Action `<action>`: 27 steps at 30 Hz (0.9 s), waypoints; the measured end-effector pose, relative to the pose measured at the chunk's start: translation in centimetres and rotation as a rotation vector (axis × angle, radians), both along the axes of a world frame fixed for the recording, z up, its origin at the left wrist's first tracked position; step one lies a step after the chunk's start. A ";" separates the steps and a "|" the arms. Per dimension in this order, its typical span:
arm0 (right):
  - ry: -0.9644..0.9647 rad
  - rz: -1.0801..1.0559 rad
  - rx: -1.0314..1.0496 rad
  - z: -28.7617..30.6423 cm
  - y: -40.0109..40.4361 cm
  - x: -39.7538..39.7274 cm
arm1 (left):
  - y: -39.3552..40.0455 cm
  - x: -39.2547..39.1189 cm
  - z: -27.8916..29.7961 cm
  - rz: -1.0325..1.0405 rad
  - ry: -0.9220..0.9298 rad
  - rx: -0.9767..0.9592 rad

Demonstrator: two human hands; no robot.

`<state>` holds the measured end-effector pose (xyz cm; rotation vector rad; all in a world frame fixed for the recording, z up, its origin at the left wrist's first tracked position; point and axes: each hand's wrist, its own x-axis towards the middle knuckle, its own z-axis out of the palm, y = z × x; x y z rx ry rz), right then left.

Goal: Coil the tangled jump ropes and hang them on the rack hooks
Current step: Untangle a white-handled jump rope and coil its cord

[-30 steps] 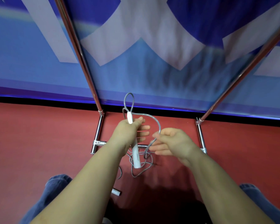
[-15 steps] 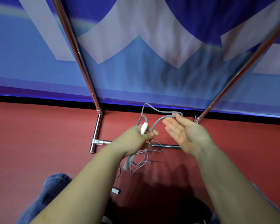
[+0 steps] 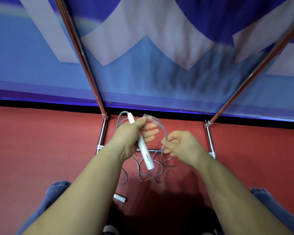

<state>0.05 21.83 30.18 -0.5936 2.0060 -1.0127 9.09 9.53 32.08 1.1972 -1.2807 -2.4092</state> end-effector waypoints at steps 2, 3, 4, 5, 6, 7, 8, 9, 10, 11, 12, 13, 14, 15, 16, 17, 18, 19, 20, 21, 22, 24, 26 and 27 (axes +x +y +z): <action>-0.245 -0.187 -0.111 0.9 -0.2 0.0 | 0.0 0.0 -0.2 -0.058 -0.021 -0.088; -0.342 -0.286 -0.171 1.5 -0.2 -0.1 | 0.1 0.1 -0.4 -0.123 -0.059 -0.172; -0.418 -0.371 -0.225 1.9 -0.2 -0.4 | 0.3 0.3 -0.5 -0.210 -0.097 -0.252; -0.486 -0.440 -0.277 2.2 -0.2 -0.6 | 0.6 0.4 -0.6 -0.310 -0.129 -0.314; -0.548 -0.493 -0.328 2.4 -0.1 -0.8 | 0.9 0.6 -0.8 -0.403 -0.152 -0.348; -0.598 -0.531 -0.371 2.6 -0.1 -0.9 | 1.2 0.7 -0.8 -0.475 -0.168 -0.359; -0.634 -0.559 -0.402 2.7 -0.1 -1.1 | 1.4 0.8 -0.8 -0.522 -0.179 -0.359; -0.662 -0.584 -0.425 2.8 -0.2 -1.2 | 1.5 0.8 -0.7 -0.556 -0.179 -0.360; -0.684 -0.609 -0.442 2.8 -0.2 -1.3 | 1.6 0.8 -0.7 -0.574 -0.174 -0.372; -0.704 -0.632 -0.461 2.7 -0.2 -1.4 | 1.6 0.7 -0.9 -0.579 -0.166 -0.400; -0.721 -0.646 -0.480 2.7 -0.2 -1.5 | 1.5 0.6 -1.0 -0.567 -0.158 -0.432; -0.729 -0.649 -0.496 2.6 -0.2 -1.6 | 1.5 0.5 -1.2 -0.537 -0.150 -0.455; -0.726 -0.634 -0.500 2.7 -0.2 -1.7 | 1.4 0.5 -1.3 -0.486 -0.139 -0.444; -0.703 -0.597 -0.486 2.7 -0.2 -1.7 | 1.3 0.4 -1.3 -0.421 -0.133 -0.405; -0.646 -0.530 -0.437 2.7 -0.1 -1.6 | 1.2 0.3 -1.2 -0.351 -0.129 -0.358; -0.538 -0.427 -0.346 2.4 -0.1 -1.5 | 1.0 0.3 -1.1 -0.285 -0.128 -0.320; -0.383 -0.296 -0.228 2.0 0.0 -1.3 | 0.8 0.3 -0.9 -0.225 -0.121 -0.288; -0.210 -0.155 -0.113 1.4 0.1 -1.0 | 0.6 0.2 -0.8 -0.171 -0.108 -0.252; -0.066 -0.020 -0.016 0.8 0.2 -0.7 | 0.5 0.2 -0.7 -0.121 -0.090 -0.207; 0.036 0.085 0.065 0.3 0.3 -0.4 | 0.4 0.2 -0.5 -0.078 -0.067 -0.158; 0.110 0.157 0.122 -0.1 0.3 -0.1 | 0.4 0.1 -0.4 -0.041 -0.049 -0.114; 0.219 0.197 0.206 -0.3 0.5 -0.2 | 0.2 0.0 -0.2 0.032 -0.027 -0.048; 0.326 0.186 0.276 -0.3 0.7 -0.6 | -0.1 0.0 0.0 0.113 -0.015 -0.001; 0.368 0.171 0.307 -0.4 0.7 -0.9 | -0.3 0.0 0.0 0.150 -0.008 0.016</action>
